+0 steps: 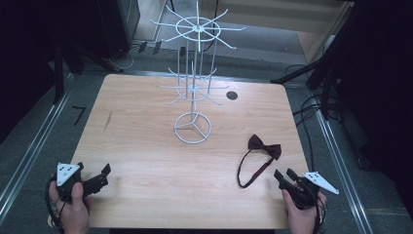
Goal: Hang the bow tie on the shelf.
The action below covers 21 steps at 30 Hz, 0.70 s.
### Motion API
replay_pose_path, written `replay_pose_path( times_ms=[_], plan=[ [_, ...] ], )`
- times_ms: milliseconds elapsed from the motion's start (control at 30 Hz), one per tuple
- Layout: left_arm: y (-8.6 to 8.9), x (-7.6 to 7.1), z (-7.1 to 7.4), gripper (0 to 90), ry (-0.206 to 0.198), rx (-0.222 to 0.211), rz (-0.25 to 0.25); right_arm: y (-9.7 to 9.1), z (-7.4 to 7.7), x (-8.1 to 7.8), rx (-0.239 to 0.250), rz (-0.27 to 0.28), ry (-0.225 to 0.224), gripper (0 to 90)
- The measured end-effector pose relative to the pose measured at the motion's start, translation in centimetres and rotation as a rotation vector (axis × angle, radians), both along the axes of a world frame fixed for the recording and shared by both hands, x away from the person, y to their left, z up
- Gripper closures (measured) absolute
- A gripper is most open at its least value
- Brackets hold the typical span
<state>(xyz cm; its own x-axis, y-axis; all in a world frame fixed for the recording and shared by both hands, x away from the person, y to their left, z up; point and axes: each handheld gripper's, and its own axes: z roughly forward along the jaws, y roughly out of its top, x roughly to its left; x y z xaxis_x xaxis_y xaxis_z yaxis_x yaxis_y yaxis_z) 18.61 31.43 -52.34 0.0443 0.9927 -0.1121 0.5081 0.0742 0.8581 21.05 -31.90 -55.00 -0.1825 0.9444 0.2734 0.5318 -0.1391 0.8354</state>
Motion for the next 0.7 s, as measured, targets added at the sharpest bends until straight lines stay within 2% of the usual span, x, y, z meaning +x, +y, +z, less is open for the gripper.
replay_pose_path(
  times_ms=[100, 233, 300, 467, 633, 700],
  plan=[
    [0.1, 0.0, 0.0, 6.9, 0.006, -0.004, -0.019, 0.1, 0.0, 0.3, -0.027, 0.021, -0.009, 46.6],
    [0.2, 0.0, 0.0, 6.9, -0.002, -0.017, -0.014, 0.3, 0.6, 0.9, -0.065, 0.064, 0.014, 47.2],
    [0.2, 0.0, 0.0, 6.9, -0.004, -0.013, -0.017, 0.4, 1.6, 1.4, -0.094, 0.091, 0.063, 47.0],
    [0.1, 0.1, 0.0, 6.9, 0.002, 0.004, -0.019, 0.4, 3.1, 2.2, -0.105, 0.121, 0.097, 43.7],
    [-0.1, 0.1, 0.0, 6.9, -0.001, 0.012, -0.016, 0.8, 5.1, 4.4, -0.134, 0.178, 0.201, 43.4],
    [-0.1, 0.1, 0.0, 6.9, -0.003, 0.012, -0.016, 1.3, 6.3, 5.6, -0.174, 0.209, 0.24, 43.1]
  ],
)
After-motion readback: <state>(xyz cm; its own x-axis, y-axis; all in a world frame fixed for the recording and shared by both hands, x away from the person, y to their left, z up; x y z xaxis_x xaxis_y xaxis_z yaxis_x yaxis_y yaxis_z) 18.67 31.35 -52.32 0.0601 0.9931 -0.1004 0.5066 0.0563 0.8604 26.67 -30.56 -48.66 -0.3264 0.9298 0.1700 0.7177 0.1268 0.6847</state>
